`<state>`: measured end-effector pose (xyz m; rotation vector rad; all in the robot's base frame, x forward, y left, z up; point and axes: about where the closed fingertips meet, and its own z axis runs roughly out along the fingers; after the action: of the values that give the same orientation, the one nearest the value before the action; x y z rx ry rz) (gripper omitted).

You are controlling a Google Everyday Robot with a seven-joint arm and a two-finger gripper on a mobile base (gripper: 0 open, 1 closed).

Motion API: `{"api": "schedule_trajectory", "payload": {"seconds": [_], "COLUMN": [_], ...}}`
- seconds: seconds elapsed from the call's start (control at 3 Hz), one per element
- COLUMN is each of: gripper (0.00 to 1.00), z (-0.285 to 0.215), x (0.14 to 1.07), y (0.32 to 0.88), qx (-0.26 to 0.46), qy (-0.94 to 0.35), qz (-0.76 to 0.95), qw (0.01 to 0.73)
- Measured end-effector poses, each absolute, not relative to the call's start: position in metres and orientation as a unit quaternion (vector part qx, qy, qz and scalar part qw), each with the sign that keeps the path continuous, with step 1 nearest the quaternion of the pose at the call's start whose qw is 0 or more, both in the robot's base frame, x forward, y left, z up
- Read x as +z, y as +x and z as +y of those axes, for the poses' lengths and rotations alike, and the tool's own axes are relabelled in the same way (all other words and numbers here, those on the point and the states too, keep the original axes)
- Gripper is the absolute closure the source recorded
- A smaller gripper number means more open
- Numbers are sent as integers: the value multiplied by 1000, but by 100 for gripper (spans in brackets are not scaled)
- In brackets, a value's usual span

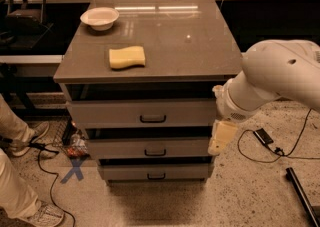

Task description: Open top drawer

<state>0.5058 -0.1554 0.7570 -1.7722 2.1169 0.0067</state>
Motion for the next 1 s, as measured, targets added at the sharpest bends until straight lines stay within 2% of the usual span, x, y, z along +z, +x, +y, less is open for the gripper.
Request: {"api": "schedule_trajectory", "payload": {"seconds": [1.0], "gripper": [0], "z": [-139], "x": [695], "y": [560], "qx": [9], "qy": [-673], "qz": [710], "qw": [207]}}
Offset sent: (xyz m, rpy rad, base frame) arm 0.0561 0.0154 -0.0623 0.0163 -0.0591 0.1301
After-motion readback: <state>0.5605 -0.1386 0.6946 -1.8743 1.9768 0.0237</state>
